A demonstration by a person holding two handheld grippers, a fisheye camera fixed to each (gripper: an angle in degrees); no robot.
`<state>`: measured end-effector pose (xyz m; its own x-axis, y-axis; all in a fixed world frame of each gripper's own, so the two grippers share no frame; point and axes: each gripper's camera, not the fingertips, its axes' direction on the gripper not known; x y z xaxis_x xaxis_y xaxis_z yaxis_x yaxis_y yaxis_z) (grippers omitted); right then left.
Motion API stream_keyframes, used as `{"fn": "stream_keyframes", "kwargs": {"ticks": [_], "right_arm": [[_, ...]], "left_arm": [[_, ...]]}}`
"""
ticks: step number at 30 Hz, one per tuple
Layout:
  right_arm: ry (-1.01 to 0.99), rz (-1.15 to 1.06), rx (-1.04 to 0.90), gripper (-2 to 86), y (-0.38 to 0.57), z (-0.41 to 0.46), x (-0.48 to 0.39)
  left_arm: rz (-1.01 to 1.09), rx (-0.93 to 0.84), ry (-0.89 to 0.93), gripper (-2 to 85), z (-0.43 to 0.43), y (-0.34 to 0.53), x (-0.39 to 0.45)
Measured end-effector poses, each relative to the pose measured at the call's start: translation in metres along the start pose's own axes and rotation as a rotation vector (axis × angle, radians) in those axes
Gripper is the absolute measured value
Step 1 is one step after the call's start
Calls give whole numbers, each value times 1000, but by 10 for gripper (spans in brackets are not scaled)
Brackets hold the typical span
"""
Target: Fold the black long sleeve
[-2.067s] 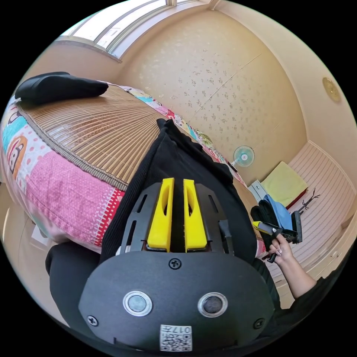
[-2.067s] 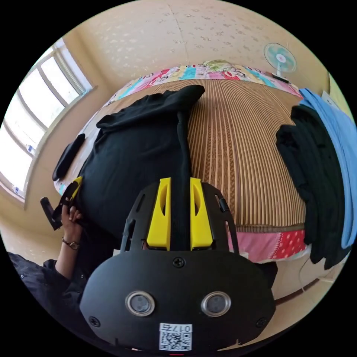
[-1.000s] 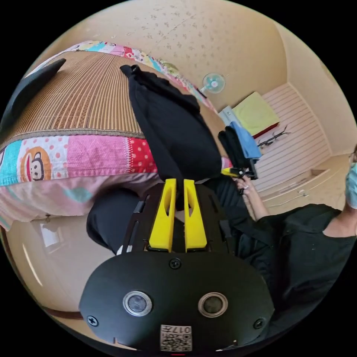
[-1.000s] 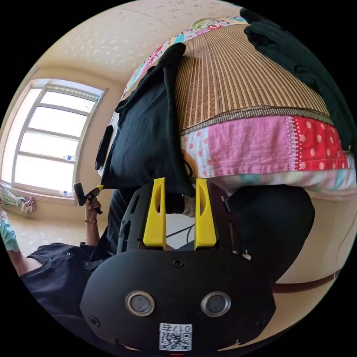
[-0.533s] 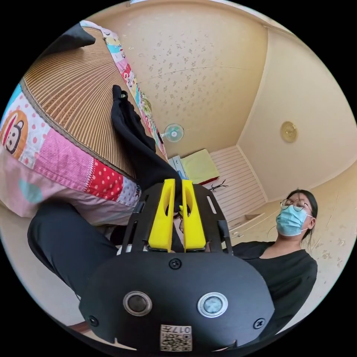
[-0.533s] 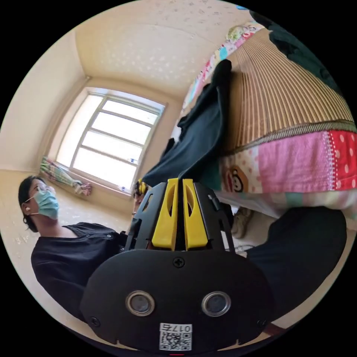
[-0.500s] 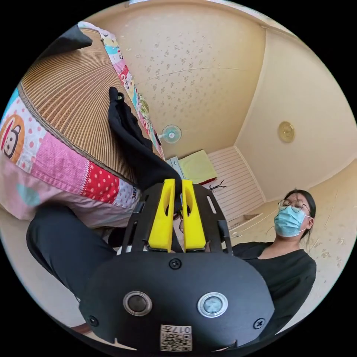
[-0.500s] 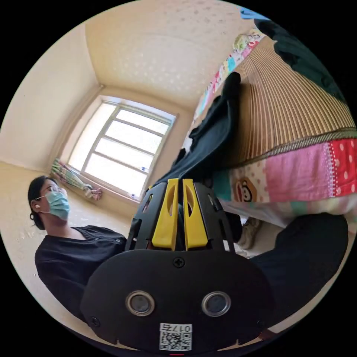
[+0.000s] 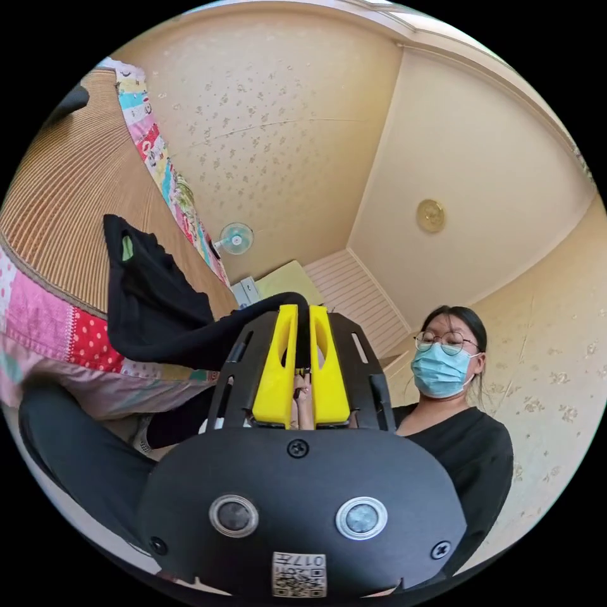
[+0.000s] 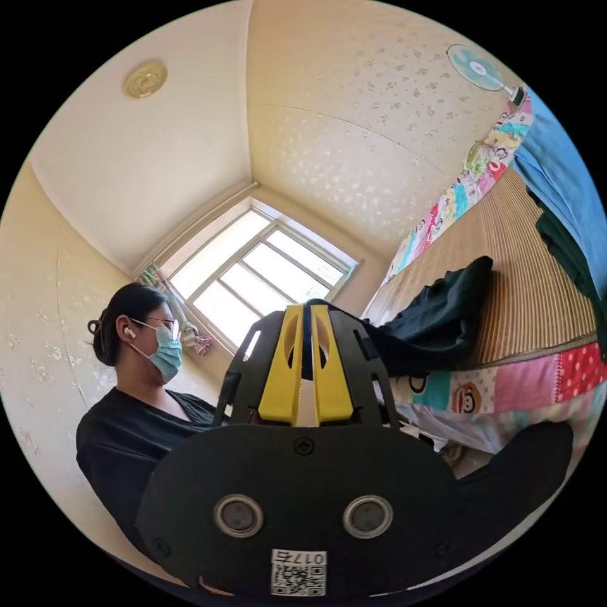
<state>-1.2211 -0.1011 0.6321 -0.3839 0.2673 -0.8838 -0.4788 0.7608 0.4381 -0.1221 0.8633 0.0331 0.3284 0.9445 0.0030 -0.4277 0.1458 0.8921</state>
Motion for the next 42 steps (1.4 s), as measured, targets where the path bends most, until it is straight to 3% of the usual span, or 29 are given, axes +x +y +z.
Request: {"fn": "stream_keyframes", "kwargs": {"ticks": [3,7,17,23,25,27,30,34,39,42], "right_arm": [[178,207,-33,23,4,3,46],[154,309,48,20,18,4,87],[313,268,104,21,-87,79,157],[432,258,164,23,-154,163,241],[487,260,181,25,-163,187,270],[545,254,204,27,-164,209,299],[615,213,175,34,-159,241,345],[714,132,60,64,-138,270,402],[744,25,56,96,-87,267,400],[799,-24,-5,90,-61,282,396]], "left_arm": [[-84,41,-170,40,4,14,-26],[-59,139,-181,41,10,29,-42],[-20,323,-222,40,86,-60,-96],[20,344,-527,40,154,-143,-144],[-17,367,-524,40,168,-158,-169],[-43,355,-533,41,187,-173,-199],[-34,325,-701,45,208,-180,-231],[23,286,-709,64,220,-167,-263],[224,340,-712,99,222,-120,-248],[276,215,-808,90,253,-123,-247]]}}
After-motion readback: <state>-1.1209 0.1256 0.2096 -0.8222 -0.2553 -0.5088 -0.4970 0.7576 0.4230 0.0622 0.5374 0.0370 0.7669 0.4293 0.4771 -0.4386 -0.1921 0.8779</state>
